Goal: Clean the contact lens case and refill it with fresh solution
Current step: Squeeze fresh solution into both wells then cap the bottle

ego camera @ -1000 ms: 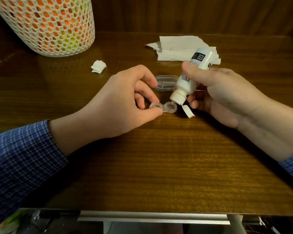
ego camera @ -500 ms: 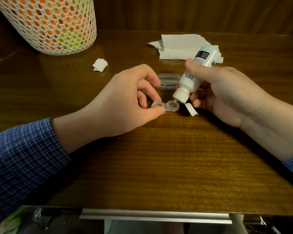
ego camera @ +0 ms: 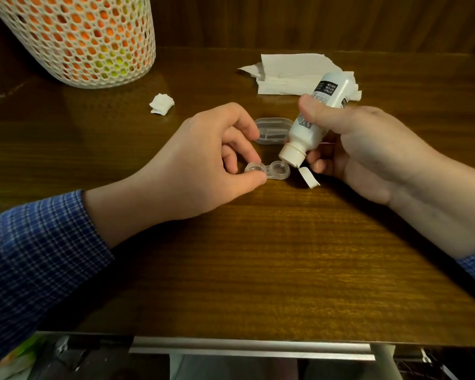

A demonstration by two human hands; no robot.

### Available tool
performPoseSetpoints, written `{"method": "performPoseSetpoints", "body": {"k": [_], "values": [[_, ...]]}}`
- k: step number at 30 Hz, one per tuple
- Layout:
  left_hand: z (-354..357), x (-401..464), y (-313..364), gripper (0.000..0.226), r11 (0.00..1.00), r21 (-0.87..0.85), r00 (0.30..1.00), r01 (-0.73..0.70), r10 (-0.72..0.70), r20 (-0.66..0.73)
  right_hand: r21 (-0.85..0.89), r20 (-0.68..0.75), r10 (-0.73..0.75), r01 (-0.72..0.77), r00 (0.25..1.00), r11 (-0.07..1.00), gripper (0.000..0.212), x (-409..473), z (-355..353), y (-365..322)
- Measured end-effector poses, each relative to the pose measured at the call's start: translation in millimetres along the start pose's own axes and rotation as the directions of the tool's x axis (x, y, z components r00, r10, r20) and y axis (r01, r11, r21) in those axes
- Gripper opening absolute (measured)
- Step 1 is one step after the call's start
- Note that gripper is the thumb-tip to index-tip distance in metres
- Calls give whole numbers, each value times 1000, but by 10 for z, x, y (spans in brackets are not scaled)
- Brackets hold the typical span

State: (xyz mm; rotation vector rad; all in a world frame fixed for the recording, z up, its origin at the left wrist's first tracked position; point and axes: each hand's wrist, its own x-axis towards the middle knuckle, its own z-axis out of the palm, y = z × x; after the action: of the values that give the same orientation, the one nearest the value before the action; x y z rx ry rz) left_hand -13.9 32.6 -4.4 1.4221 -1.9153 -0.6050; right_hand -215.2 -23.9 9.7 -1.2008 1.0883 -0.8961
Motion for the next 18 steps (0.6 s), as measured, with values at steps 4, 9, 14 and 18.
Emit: {"method": "performPoseSetpoints", "body": {"k": [4,9,14,18], "values": [[-3,4,-7,42,1000,-3,1000,-1,1,1,-11,5,1,-1,1000,1000,24,0,-4,-3],[-3,5,-13,42,1000,-3,1000,2,-2,3,-3,4,2,-2,1000,1000,26,-3,-6,-5],[-11,0,-9,45,1000,25,1000,-7,7,17,44,-2,51,-51,999,998,30,0,-21,-38],[-32,-20,6,57,999,50,999,-17,15,43,100,-10,73,-72,997,992,31,6,-39,-59]]}}
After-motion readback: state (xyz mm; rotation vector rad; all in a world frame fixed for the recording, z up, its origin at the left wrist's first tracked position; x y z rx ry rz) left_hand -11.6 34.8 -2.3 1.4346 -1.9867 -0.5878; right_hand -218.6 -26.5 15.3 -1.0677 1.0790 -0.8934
